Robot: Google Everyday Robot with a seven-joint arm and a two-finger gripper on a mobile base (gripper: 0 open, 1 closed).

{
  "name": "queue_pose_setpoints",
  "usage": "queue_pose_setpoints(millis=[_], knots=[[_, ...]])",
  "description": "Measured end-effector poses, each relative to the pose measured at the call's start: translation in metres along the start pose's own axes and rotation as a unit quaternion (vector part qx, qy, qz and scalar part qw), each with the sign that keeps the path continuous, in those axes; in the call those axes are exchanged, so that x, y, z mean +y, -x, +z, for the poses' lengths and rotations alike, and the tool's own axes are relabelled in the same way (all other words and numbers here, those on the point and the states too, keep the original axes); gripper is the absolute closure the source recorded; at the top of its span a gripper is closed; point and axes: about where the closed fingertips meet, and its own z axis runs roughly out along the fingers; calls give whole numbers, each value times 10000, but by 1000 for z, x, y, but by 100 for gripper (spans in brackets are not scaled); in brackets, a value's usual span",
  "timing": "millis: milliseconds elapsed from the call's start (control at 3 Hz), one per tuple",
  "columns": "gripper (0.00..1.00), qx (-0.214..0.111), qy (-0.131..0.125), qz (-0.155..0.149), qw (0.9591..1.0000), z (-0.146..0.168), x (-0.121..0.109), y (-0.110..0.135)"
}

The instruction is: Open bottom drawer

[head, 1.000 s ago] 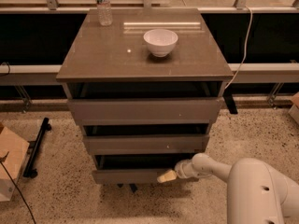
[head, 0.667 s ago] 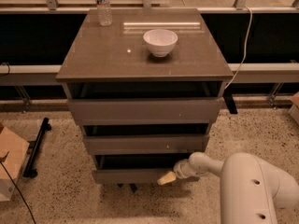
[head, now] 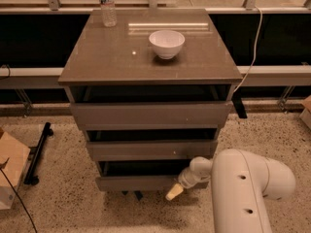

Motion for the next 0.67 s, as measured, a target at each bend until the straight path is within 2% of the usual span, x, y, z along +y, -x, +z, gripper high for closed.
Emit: queue_pose_setpoints(millis=[333, 667], knots=[[18, 473, 99, -402, 9980, 8, 12, -12], [43, 722, 273, -494, 9958, 11, 29, -28]])
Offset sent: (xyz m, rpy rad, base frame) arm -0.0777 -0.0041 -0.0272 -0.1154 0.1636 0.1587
